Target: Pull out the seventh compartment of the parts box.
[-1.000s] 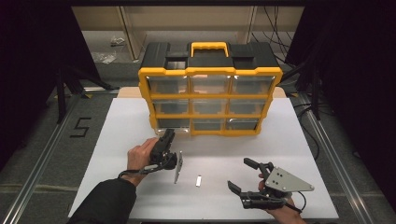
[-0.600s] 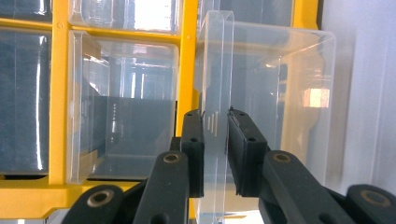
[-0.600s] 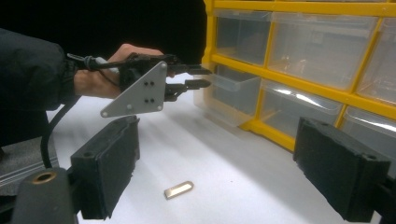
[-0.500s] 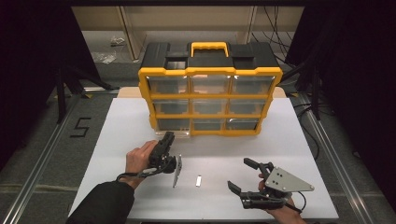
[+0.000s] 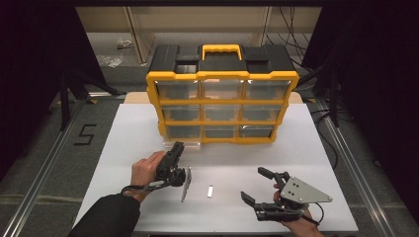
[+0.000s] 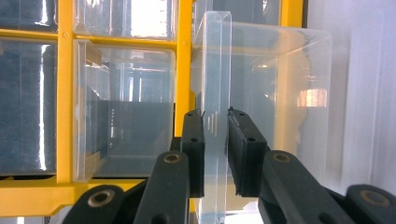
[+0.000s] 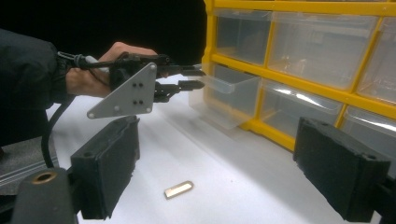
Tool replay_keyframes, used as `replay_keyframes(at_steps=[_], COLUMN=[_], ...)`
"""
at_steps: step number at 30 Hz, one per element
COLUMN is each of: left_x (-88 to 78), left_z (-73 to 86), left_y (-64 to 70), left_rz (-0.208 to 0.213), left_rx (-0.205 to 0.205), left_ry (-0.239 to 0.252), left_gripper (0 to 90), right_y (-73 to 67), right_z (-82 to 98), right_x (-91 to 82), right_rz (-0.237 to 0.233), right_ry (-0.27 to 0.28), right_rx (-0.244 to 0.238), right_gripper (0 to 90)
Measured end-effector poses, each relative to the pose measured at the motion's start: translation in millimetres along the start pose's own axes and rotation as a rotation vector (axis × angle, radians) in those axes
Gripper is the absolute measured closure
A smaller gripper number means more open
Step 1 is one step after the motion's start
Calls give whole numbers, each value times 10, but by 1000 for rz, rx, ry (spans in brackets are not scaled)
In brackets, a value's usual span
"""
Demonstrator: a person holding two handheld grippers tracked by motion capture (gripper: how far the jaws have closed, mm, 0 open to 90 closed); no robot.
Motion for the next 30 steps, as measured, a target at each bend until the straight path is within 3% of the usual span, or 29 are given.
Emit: replay_keyframes(at_steps=[30], left_x=[-103], left_z=[-12], left_y=[48], left_rz=[24], left_rx=[7], left_ry=[9], left_gripper=[770], right_y=[-2], right_z=[2], right_x=[3], right_rz=[-1], right_ry=[0], right_rx=[-2], right_gripper=[155])
Point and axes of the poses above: each handheld gripper's, and its own axes: x roughly forward along the jaws, z roughly out of its underside, y roughly to its right, the point moved 10 cm from there along x, roughly forward along the jaws, and after that the axes turned 1 degree about x, right-handed, at the moved point
